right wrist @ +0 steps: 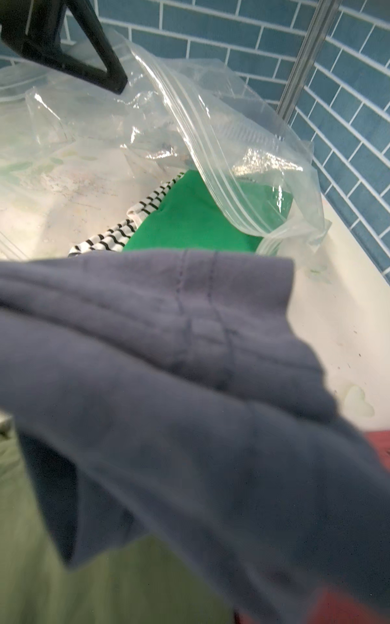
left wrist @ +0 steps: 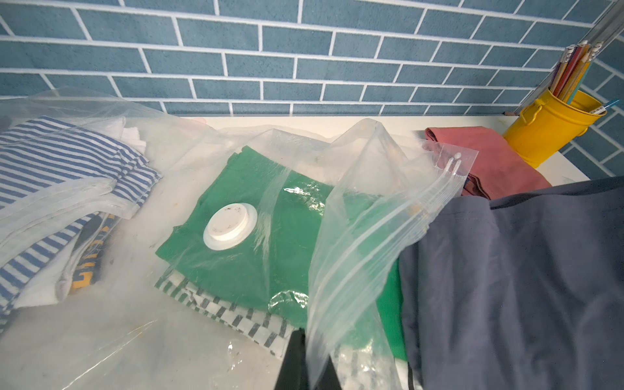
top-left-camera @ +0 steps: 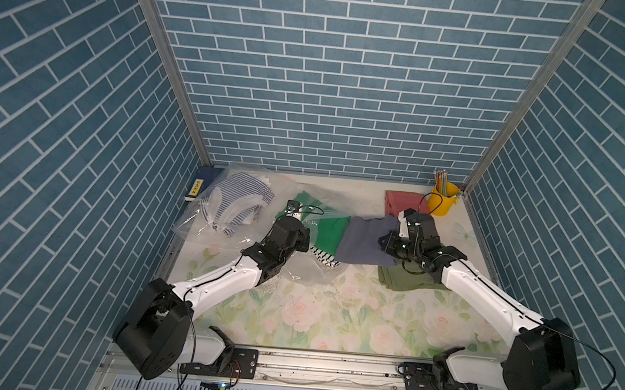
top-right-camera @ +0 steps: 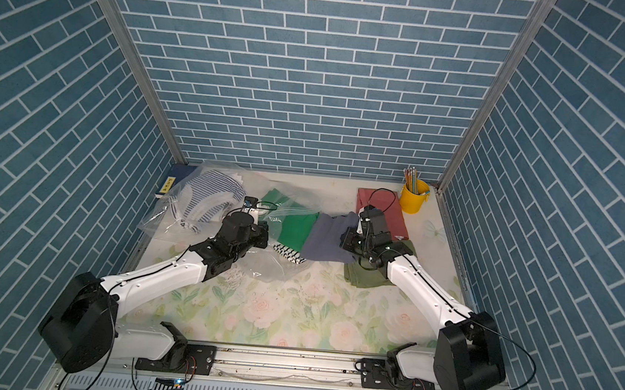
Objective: Take the tank top out of the vacuum bag
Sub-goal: Place the tank top at the center of the board.
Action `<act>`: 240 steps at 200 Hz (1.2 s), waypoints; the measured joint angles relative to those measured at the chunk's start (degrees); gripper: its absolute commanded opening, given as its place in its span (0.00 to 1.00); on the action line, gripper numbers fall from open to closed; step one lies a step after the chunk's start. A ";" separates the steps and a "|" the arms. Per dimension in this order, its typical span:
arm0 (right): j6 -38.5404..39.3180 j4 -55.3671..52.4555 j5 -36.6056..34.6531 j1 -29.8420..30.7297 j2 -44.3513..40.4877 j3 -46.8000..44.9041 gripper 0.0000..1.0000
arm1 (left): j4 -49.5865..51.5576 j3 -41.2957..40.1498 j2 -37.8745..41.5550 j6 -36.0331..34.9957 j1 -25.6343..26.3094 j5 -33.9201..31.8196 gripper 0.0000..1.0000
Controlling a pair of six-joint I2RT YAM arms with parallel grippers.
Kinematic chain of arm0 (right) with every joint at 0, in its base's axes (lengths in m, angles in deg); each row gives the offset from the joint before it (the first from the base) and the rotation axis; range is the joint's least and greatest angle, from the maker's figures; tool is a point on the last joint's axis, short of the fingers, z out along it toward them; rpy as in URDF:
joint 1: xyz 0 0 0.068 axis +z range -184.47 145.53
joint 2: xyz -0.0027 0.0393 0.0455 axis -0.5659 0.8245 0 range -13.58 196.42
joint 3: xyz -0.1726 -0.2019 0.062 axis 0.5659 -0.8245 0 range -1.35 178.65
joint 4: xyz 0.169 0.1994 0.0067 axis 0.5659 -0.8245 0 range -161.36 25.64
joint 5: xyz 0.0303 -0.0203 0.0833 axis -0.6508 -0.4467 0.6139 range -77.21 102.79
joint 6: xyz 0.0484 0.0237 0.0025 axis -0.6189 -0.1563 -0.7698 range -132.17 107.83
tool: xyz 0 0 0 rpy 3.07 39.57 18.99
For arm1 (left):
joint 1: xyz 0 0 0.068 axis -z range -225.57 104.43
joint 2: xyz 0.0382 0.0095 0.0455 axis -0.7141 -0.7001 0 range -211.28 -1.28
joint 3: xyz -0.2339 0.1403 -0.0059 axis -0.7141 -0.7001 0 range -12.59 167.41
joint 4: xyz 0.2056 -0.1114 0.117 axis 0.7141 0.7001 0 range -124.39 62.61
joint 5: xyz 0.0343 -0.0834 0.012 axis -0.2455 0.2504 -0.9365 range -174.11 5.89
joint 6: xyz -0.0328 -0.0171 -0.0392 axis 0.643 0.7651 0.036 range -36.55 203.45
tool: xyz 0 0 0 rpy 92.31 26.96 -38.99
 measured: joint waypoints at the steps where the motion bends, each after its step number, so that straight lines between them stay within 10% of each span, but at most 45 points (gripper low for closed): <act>1: 0.24 -0.55 0.02 -0.15 0.00 0.26 0.00 | 0.00 0.00 -0.02 0.00 -0.02 0.00 0.00; 151: 19.89 -26.80 4.68 -5.70 7.39 24.35 0.00 | 0.00 0.00 0.42 -0.02 -1.20 0.46 0.00; 240: 25.00 -36.81 -6.19 -6.95 13.68 27.52 0.00 | 0.00 0.00 1.20 0.00 -1.25 0.42 0.00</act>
